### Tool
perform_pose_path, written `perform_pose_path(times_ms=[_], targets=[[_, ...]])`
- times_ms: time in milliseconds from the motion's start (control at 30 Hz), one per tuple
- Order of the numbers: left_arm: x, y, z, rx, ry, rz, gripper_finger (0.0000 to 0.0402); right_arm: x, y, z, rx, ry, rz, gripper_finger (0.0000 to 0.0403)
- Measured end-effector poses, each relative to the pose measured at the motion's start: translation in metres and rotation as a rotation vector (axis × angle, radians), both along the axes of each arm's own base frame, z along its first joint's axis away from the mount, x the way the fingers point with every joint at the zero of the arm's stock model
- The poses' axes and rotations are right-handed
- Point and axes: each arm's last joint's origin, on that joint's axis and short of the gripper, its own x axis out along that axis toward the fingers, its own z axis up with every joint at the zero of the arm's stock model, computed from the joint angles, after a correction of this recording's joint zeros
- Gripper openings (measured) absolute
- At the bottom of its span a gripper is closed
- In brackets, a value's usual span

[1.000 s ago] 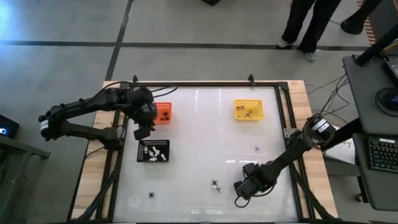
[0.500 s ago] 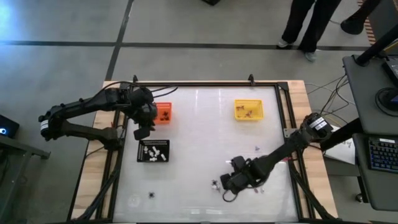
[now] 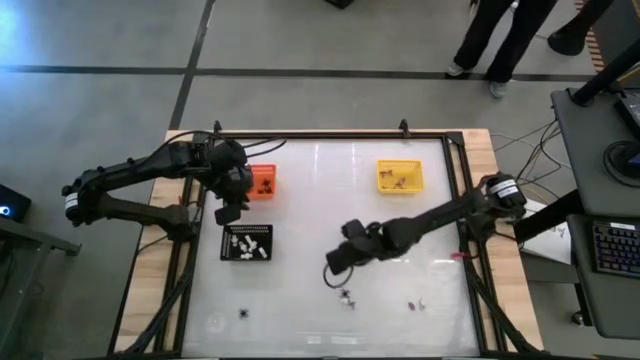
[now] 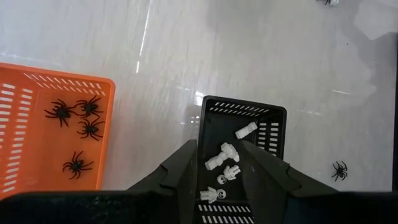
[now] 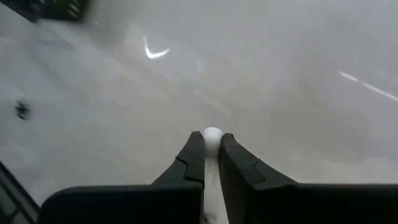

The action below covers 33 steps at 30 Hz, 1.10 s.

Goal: Sort Halloween decoration
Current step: Put the white skeleton toy into the black bin

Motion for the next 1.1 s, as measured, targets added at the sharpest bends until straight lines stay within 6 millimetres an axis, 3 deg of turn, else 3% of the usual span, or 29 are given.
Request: perform_pose_path(times_ms=[333, 600, 1100], targets=[[0.0, 0.0, 0.0, 0.0, -0.001, 0.0, 0.0103, 0.032, -0.045, 0.017, -0.074, -0.272, 0.039, 0.0013], [-0.002, -0.001, 0.002, 0.002, -0.01, 0.004, 0.0103, 0.046, -0.074, 0.033, -0.158, -0.435, 0.047, 0.0013], [-0.007, -0.002, 0.005, 0.007, -0.032, 0.011, 0.0103, 0.103, -0.084, 0.04, -0.266, -0.521, 0.167, 0.0013]])
